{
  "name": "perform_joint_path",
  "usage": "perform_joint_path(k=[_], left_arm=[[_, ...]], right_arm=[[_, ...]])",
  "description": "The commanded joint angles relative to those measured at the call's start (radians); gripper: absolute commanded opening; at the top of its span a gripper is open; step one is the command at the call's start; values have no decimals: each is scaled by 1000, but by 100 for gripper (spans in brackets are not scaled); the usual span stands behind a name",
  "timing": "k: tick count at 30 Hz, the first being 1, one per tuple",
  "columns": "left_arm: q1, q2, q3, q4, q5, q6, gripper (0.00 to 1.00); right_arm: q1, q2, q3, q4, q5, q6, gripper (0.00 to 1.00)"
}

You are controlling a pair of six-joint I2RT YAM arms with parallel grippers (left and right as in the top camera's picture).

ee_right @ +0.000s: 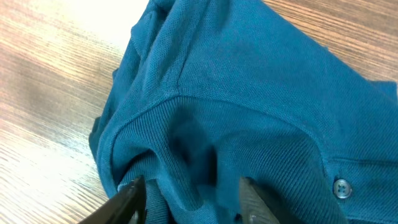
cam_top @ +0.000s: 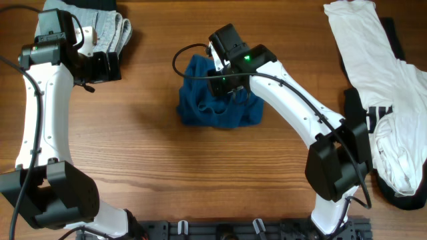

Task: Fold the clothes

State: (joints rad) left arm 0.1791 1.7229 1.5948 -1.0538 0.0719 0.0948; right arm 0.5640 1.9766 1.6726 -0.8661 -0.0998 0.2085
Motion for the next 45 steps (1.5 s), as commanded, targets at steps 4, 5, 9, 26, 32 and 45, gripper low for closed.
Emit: perform_joint_path(k=[4, 5, 9, 26, 32, 45], left_arm=[[7, -6, 14, 5, -6, -6, 100], [7, -6, 14, 5, -6, -6, 100], [7, -6, 14, 6, -6, -6, 100], [107, -6, 14, 6, -35, -30, 99], [108, -6, 14, 6, -35, -29, 100], [108, -6, 14, 20, 13, -29, 100]], right_arm=[[5, 74, 21, 29, -65, -129, 36], [6, 82, 21, 32, -69, -131, 34], [6, 86, 21, 51, -85, -131, 22], [34, 121, 158, 314, -240, -48, 9], [58, 116, 159, 275, -231, -52, 100], [71, -2, 87, -106, -23, 64, 87]])
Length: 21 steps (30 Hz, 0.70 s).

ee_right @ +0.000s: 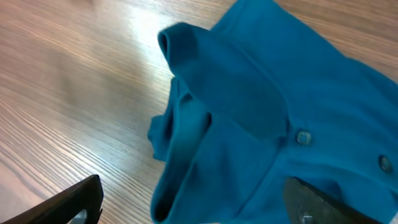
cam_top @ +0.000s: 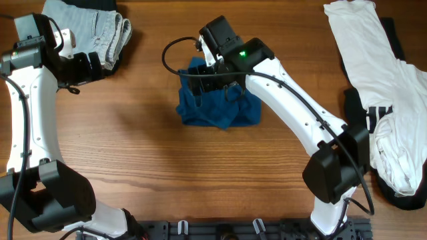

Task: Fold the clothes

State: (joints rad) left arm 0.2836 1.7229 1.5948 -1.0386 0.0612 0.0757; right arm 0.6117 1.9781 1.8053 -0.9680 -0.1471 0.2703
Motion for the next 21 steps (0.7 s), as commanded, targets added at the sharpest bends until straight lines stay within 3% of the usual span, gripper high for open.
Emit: perform_joint_path(k=[1, 8, 15, 17, 18, 19, 20, 21], left_arm=[[3, -6, 14, 4, 24, -10, 100], [3, -6, 14, 2, 24, -10, 100], [3, -6, 14, -6, 24, -10, 100], [3, -6, 14, -11, 24, -10, 100], [3, -6, 14, -14, 23, -10, 100], [3, -6, 14, -17, 23, -10, 100], [3, -6, 14, -17, 23, -10, 100], [3, -6, 14, -17, 23, -10, 100]], right_arm=[[38, -3, -55, -5, 16, -26, 84], [92, 32, -67, 11, 27, -192, 73], [114, 107, -67, 6, 140, -225, 60], [115, 124, -67, 7, 140, -242, 43], [115, 126, -67, 7, 140, -241, 23], [115, 126, -67, 7, 140, -241, 11], [116, 124, -64, 6, 140, -239, 4], [117, 118, -58, -4, 139, -233, 4]])
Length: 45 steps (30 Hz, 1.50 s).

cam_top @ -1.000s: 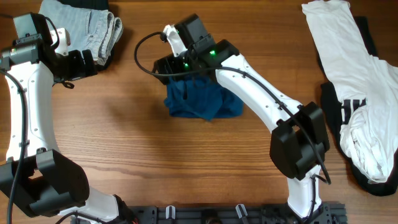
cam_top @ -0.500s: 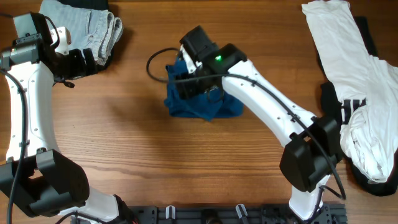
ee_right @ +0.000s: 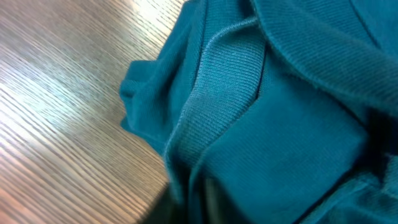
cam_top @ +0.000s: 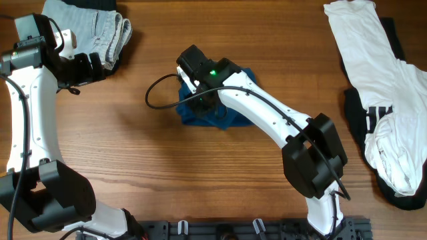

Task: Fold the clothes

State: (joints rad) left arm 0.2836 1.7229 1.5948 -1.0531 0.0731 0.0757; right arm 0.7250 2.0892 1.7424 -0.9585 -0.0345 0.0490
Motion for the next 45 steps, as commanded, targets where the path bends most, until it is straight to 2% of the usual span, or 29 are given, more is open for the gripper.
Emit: perform_joint_path(k=[1, 9, 13, 14, 15, 16, 17, 22, 26, 30, 35, 38, 40, 45], left_arm=[[3, -6, 14, -2, 11, -10, 100], [3, -6, 14, 15, 11, -10, 99], [3, -6, 14, 21, 11, -10, 99], [3, -6, 14, 23, 11, -10, 100], [3, -6, 14, 24, 11, -10, 100], [3, -6, 14, 25, 11, -10, 100], [3, -6, 14, 25, 11, -10, 100], [3, -6, 14, 25, 11, -10, 100], [3, -3, 14, 24, 27, -10, 100], [2, 31, 13, 10, 151, -9, 100], [-24, 90, -8, -16, 300, 34, 100], [-80, 125, -31, -17, 381, 106, 100], [-138, 151, -41, -11, 383, 131, 100], [-293, 253, -41, 75, 407, 134, 100]], right_arm=[[6, 3, 13, -27, 27, 0, 4], [117, -26, 47, -51, -122, 74, 4], [140, -26, 47, -36, -124, 138, 6], [140, -27, 47, -35, -125, 137, 34], [140, -27, 47, -35, -124, 137, 78], [138, -29, 47, -38, -126, 137, 91], [134, -35, 47, -43, -126, 137, 96], [76, -98, 67, -46, -124, 160, 98], [-42, -155, 77, -33, -92, 164, 99], [-203, -149, 75, -45, -103, 164, 100], [-360, -149, 71, -52, -222, 163, 100], [-434, -149, 60, -61, -282, 146, 99], [-457, -149, 50, -68, -281, 134, 100], [-485, -149, 48, -66, -274, 134, 99]])
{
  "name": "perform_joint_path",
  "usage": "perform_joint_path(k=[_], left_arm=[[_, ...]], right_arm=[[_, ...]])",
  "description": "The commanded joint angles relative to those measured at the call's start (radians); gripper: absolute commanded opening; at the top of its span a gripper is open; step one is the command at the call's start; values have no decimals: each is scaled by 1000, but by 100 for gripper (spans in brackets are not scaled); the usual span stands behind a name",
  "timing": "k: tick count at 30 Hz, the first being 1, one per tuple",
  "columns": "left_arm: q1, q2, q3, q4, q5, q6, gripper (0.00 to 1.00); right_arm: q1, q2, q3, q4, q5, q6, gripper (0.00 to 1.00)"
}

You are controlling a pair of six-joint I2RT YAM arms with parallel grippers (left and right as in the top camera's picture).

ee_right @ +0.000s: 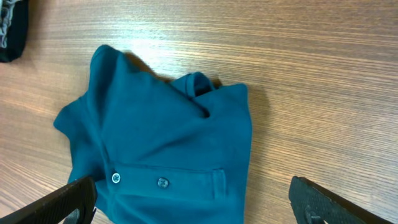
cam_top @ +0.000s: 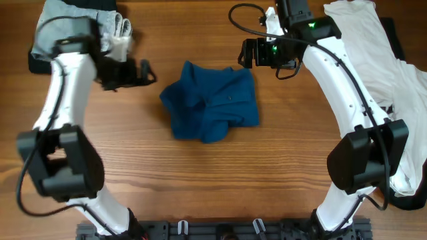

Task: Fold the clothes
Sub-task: 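Raise the right gripper away and move the left gripper to the bundle, then grasp the left edge of the teal bundle with the left gripper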

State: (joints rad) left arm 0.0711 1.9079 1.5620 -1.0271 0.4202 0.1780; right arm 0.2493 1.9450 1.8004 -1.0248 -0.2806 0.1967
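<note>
A teal polo shirt (cam_top: 210, 103) lies crumpled but partly spread in the middle of the table. In the right wrist view the polo shirt (ee_right: 161, 143) shows its collar and buttoned placket. My right gripper (cam_top: 248, 53) hovers just beyond the shirt's far right corner. There the right gripper (ee_right: 194, 198) stands wide open above the fabric, holding nothing. My left gripper (cam_top: 143, 71) is off the shirt's far left side, a little apart from it. Its fingers look open and empty.
Folded grey denim (cam_top: 113, 25) lies at the far left corner behind the left arm. A heap of white garments (cam_top: 373, 67) over black cloth (cam_top: 353, 110) fills the right edge. A dark rail (cam_top: 227, 230) runs along the front edge.
My right gripper was pressed into the shirt's left edge; now it is open, off the fabric by the far right corner. The shirt lies wider and flatter. My left gripper has moved right, toward the shirt.
The right gripper first sat in the bunched shirt with fabric between its fingers. It was then open over the collar, later low against the shirt's left side. Now it is clear of a flatter shirt, and the left arm has come in from the denim.
</note>
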Motion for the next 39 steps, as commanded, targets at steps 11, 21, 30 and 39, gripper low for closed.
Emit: perform_joint_path(k=[11, 21, 30, 39], left_arm=[[-320, 224, -8, 179, 17, -37, 100], [-357, 250, -8, 160, -64, -63, 100], [-241, 173, 44, 101, -81, -174, 100], [-198, 42, 71, -64, -68, -361, 100]], right_arm=[[-66, -5, -10, -29, -28, -29, 100], [-66, -5, -10, -34, -24, -41, 100], [-66, -5, -10, -23, -8, -40, 100], [-66, -5, -10, 0, -8, -42, 100]])
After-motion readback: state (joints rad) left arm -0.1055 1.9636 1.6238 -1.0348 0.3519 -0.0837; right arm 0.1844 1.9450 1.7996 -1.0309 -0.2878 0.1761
